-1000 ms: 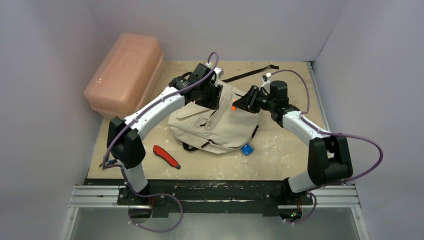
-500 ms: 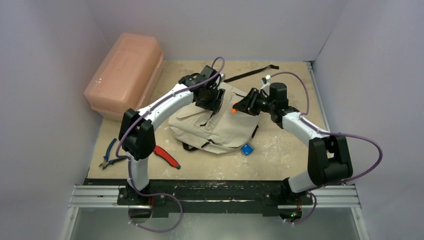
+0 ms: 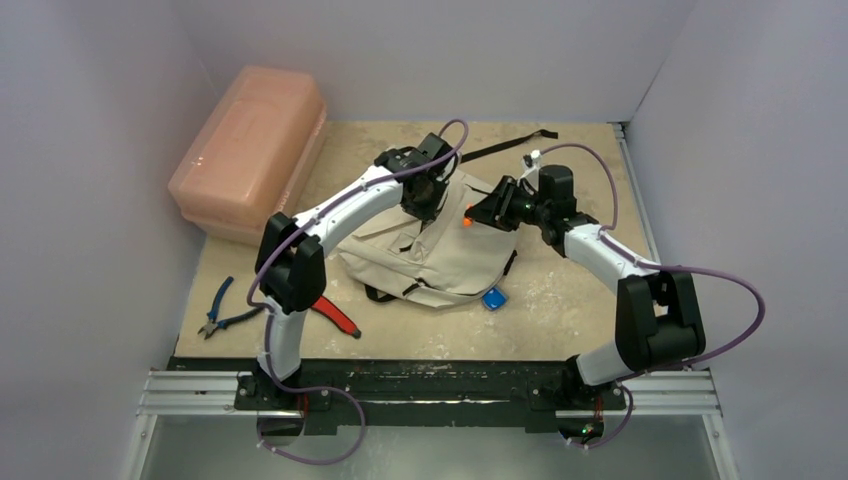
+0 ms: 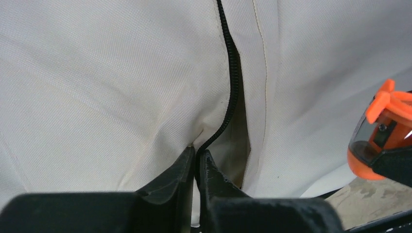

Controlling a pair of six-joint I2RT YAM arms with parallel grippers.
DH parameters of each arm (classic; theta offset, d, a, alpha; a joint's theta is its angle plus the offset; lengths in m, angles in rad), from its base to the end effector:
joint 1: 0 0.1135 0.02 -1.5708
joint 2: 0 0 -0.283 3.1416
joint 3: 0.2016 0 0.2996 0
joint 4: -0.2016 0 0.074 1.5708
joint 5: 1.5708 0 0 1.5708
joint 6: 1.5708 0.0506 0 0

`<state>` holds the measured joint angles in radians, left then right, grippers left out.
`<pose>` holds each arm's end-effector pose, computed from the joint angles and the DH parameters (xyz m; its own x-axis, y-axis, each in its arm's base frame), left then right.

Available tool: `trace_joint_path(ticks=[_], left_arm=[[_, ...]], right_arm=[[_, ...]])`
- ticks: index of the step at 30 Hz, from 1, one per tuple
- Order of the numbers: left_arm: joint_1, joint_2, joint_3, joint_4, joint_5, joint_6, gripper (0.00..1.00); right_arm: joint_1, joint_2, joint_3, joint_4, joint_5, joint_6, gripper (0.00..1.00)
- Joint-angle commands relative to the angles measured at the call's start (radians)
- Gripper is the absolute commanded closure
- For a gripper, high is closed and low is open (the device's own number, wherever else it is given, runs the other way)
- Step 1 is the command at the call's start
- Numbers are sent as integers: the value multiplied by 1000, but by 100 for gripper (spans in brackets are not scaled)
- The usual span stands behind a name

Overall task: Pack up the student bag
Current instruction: Place the stationery in the student bag.

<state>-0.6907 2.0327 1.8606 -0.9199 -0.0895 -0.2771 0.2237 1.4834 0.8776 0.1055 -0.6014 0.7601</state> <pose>0.3905 -0.3169 0.2653 -0.8229 0.3267 -0.4648 0.3927 0.9183 -0.0497 0.3567 0.1105 0.2221 -0.7986 0.4010 -0.4489 -0.1611 0.5762 0.8013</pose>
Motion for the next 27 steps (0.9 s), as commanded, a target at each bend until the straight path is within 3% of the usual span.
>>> trace_joint_path(ticks=[1, 12, 27], left_arm=[[-10, -82, 9, 45, -72, 72, 100], [-20, -402, -293, 368, -127, 11, 100], [-20, -417, -283, 350, -32, -47, 100]], right_arm=[[26, -3, 62, 56, -53, 7, 100], [133, 113, 143, 190, -52, 123, 100], [239, 413, 222, 537, -43, 263, 100]])
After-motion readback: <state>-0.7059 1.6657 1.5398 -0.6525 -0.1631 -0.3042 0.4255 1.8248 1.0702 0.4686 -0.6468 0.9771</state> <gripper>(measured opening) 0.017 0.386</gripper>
